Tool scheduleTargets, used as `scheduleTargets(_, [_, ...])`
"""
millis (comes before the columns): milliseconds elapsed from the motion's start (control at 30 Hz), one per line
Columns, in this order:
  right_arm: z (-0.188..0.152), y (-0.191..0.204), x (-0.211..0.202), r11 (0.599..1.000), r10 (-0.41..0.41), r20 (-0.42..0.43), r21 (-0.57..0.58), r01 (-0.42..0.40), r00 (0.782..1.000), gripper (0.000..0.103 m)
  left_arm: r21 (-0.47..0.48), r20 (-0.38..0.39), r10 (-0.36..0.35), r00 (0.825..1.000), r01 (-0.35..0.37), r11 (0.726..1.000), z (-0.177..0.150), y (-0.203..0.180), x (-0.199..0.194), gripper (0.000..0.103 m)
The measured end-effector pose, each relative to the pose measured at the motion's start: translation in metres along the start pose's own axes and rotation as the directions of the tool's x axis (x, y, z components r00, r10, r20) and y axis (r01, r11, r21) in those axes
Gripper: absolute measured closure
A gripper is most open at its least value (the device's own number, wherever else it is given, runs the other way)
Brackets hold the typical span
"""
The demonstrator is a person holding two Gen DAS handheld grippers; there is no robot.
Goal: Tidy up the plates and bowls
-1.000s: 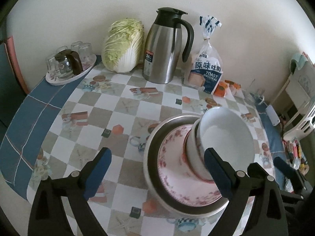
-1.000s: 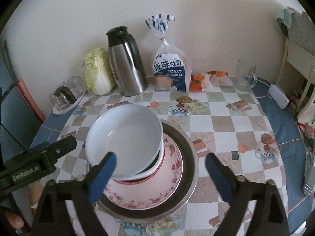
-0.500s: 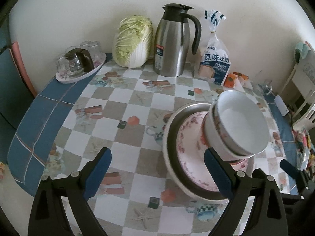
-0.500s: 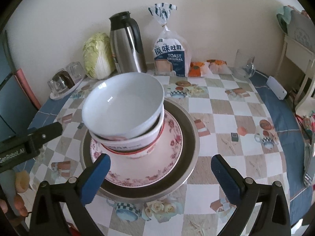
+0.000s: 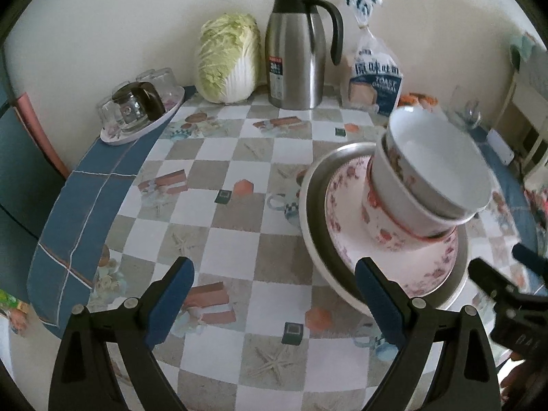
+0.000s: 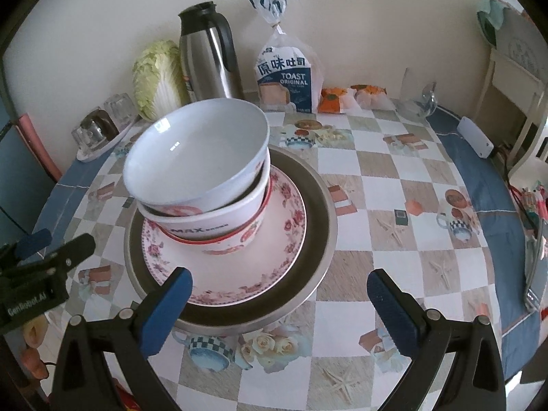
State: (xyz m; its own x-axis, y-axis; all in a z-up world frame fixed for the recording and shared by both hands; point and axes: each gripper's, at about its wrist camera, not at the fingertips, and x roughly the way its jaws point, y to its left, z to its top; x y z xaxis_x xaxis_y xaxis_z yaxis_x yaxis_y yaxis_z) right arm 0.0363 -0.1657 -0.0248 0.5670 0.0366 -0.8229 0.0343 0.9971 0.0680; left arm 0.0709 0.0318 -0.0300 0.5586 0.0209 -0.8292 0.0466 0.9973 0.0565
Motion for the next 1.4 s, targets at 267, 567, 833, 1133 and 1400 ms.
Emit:
scheduleTargets(267, [-0.001, -0.006, 0.008, 1.000, -0.004, -0.028, 0.004, 0.004, 1.000, 0.000, 0.046, -0.026, 0.022, 0.999, -0.020, 0.999, -0.004, -0.009, 0.009, 0.008])
scheduleTargets(567, [-0.003, -0.006, 0.012, 1.000, -0.012, -0.048, -0.014, 0.011, 0.999, 0.000, 0.074, -0.045, 0.024, 0.999, -0.020, 0.997, -0.006, -0.016, 0.015, 0.008])
scheduleTargets(833, [-0.004, -0.003, 0.017, 0.999, -0.016, -0.066, -0.030, 0.014, 0.998, 0.000, 0.080, -0.052, 0.016, 0.999, -0.012, 0.997, -0.007, -0.018, 0.016, 0.008])
scheduleTargets(1133, [-0.005, -0.004, 0.018, 0.999, -0.019, -0.070, -0.034, 0.017, 0.997, 0.000, 0.076, -0.053, 0.015, 0.998, -0.011, 0.997, -0.007, -0.017, 0.017, 0.008])
scheduleTargets(1400, [-0.005, -0.005, 0.019, 0.999, -0.020, -0.071, -0.032, 0.017, 0.997, 0.000, 0.069, -0.057, 0.015, 0.998, -0.011, 0.998, -0.007, -0.016, 0.018, 0.008])
